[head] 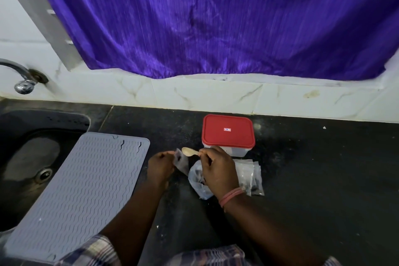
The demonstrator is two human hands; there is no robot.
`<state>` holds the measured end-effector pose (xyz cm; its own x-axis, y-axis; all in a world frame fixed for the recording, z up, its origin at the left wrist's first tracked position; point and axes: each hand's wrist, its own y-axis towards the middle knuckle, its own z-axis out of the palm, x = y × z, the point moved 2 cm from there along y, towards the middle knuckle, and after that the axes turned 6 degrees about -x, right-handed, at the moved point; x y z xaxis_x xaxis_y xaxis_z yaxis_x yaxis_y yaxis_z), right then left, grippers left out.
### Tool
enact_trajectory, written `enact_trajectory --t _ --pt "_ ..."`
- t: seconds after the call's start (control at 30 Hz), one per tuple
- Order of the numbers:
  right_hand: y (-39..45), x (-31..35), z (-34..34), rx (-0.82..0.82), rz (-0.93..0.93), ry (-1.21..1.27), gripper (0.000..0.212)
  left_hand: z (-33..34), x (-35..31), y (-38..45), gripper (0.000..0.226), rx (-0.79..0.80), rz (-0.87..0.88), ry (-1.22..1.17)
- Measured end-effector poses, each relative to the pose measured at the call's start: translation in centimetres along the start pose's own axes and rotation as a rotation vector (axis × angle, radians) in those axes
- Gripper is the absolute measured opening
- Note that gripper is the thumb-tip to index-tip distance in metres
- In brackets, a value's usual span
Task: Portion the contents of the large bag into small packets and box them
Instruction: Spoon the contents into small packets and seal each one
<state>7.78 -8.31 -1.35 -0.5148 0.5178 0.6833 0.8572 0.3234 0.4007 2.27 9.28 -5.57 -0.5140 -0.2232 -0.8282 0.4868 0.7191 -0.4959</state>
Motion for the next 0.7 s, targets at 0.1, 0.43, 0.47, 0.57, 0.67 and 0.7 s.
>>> enact_trajectory --t 0.1,0.43,0.47,0.57,0.67,0.7 --pt "-0.7 -1.6 -1.5 -0.099 0.114 0.061 0.008 0.3 0.2 0.5 0.015 -0.003 0.167 0.16" --pt "-4.3 -5.4 -3.4 0.013 0.141 -0.088 0.007 2.2 0.9 -3.1 0.039 -0.083 0.607 0.413" --pt "-4.6 -5.5 -3.1 0.051 0.119 -0.13 0.009 2.3 0.7 -3.4 0.043 -0.049 0.638 0.395" --pt "-4.8 -5.7 -2.8 0.107 0.067 -0.228 0.01 2.3 0.6 -4.1 0.042 0.041 0.584 0.397" --pt "-4.3 -5.7 -2.9 0.107 0.013 -0.258 0.005 2.5 1.5 -3.7 0.029 0.068 0.473 0.358" --pt "-4.2 -5.6 -2.9 0.121 -0.002 -0.264 0.006 2.8 1.7 -3.7 0.025 0.076 0.446 0.355"
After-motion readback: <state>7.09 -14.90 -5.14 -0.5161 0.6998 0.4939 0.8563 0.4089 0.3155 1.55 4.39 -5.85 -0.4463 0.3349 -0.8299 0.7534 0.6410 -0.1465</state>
